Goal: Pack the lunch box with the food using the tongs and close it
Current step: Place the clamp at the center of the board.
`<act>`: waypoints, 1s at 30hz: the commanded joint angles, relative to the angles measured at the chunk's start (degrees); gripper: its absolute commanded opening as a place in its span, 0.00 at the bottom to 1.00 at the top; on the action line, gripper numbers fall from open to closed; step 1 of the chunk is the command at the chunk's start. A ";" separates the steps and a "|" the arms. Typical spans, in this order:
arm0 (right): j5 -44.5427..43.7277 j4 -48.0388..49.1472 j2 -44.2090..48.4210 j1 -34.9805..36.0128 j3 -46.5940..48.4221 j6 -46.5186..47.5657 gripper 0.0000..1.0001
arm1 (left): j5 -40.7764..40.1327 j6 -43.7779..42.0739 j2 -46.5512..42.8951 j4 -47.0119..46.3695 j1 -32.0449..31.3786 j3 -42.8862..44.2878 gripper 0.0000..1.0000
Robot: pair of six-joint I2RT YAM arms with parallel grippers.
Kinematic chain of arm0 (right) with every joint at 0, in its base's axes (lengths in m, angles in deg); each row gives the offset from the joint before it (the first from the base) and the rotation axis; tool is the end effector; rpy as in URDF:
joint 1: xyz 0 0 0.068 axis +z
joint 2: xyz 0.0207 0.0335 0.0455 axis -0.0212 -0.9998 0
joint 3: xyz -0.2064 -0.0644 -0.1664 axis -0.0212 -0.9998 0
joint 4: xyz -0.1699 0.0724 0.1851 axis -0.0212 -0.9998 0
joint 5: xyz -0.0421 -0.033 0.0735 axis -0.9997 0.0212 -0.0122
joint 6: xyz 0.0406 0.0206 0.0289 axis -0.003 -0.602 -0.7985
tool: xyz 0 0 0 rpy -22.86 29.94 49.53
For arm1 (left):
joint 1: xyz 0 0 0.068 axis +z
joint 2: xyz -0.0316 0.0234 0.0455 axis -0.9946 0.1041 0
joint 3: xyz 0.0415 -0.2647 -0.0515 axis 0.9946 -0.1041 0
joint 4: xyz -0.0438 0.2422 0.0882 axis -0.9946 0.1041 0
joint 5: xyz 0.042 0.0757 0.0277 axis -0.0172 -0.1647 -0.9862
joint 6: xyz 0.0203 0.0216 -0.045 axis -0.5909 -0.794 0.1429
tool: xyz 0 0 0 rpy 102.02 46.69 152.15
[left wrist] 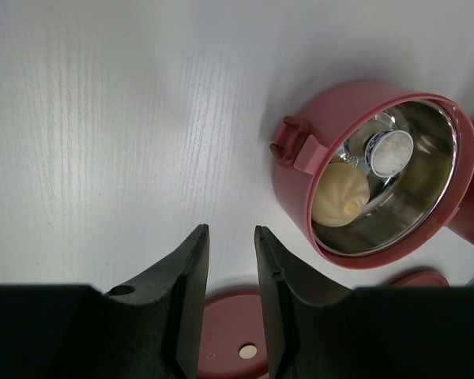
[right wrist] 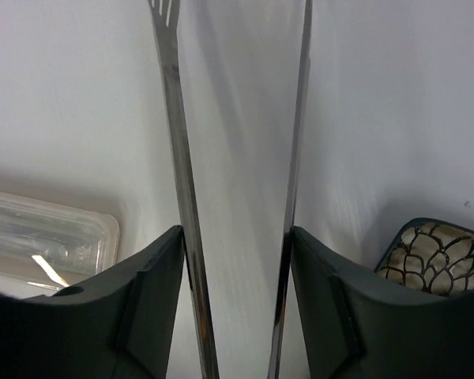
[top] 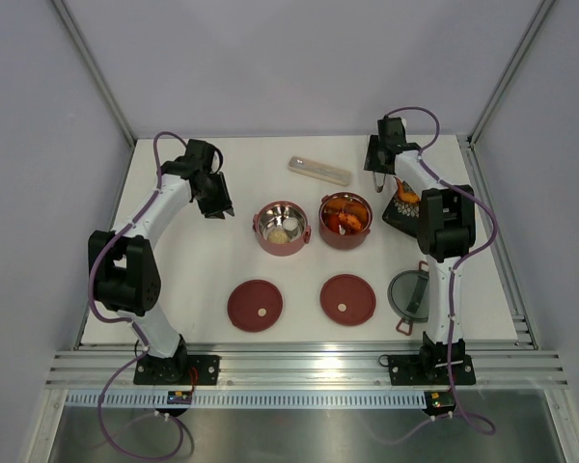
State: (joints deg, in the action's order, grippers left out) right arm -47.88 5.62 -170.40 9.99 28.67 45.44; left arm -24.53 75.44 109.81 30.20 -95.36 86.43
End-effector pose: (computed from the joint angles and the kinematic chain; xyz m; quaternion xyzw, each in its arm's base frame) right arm 0.5150 0.0728 0.1950 0.0596 0.9198 -0.0190 0.3872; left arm 0.3530 -0.0745 0.2642 -0.1284 0.9629 -0.1244 0.2022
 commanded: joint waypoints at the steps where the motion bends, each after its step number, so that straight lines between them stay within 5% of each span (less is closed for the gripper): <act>1: 0.06 0.22 -0.25 -0.43 2.01 0.74 0.64 | -0.09 -0.50 -3.03 -1.00 0.17 -0.32 0.33; 7: 0.94 -0.39 1.24 -0.43 2.54 0.74 0.78 | -0.44 -0.68 -3.82 -0.91 0.26 -0.94 0.33; 20: 2.43 -5.66 17.82 -0.43 -0.26 -3.47 0.79 | -2.37 -0.68 -7.07 -1.78 0.08 -3.30 0.33; 30: 8.06 -16.45 51.59 3.78 -36.90 -12.26 0.75 | -5.54 -0.94 -13.83 0.58 0.08 -2.80 0.34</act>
State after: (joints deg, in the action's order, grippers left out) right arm -41.57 -2.25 -124.08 10.95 -0.45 37.18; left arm -28.20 75.40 100.30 30.86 -95.38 81.69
